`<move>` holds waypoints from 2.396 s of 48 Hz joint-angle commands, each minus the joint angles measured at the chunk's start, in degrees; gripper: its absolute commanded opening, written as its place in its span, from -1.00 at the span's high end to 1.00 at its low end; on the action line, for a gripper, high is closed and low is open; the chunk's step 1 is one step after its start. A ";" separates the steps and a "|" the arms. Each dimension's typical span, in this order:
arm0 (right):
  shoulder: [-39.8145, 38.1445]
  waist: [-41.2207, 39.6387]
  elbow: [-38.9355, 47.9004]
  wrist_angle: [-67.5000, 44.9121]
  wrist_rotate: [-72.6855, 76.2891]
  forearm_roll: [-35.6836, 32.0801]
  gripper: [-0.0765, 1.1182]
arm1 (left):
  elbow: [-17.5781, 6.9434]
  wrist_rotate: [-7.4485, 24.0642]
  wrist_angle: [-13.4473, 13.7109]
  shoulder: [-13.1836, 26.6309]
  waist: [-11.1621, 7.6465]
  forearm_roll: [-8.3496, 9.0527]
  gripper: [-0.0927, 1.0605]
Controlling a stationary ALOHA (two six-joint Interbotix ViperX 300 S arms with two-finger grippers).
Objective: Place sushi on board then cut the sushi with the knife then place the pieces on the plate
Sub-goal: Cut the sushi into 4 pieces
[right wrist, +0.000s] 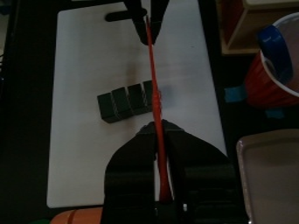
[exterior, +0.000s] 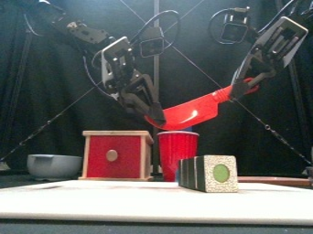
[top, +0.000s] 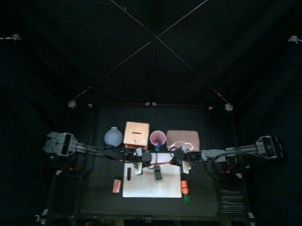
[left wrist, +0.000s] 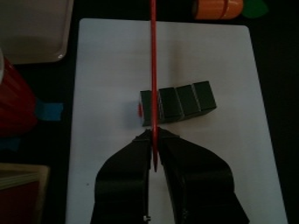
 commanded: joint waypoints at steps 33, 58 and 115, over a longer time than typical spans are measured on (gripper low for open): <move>8.35 0.09 0.88 -0.70 0.09 3.87 0.25 | -2.90 -0.18 0.09 4.31 -2.99 -5.10 0.08; 8.79 -0.18 0.97 -0.62 0.00 3.69 0.25 | -3.08 -0.18 0.00 4.66 -2.90 -5.19 0.08; 14.68 -0.79 1.32 -1.76 0.00 4.04 0.25 | -3.08 -0.09 -0.18 8.26 -2.64 -4.83 0.08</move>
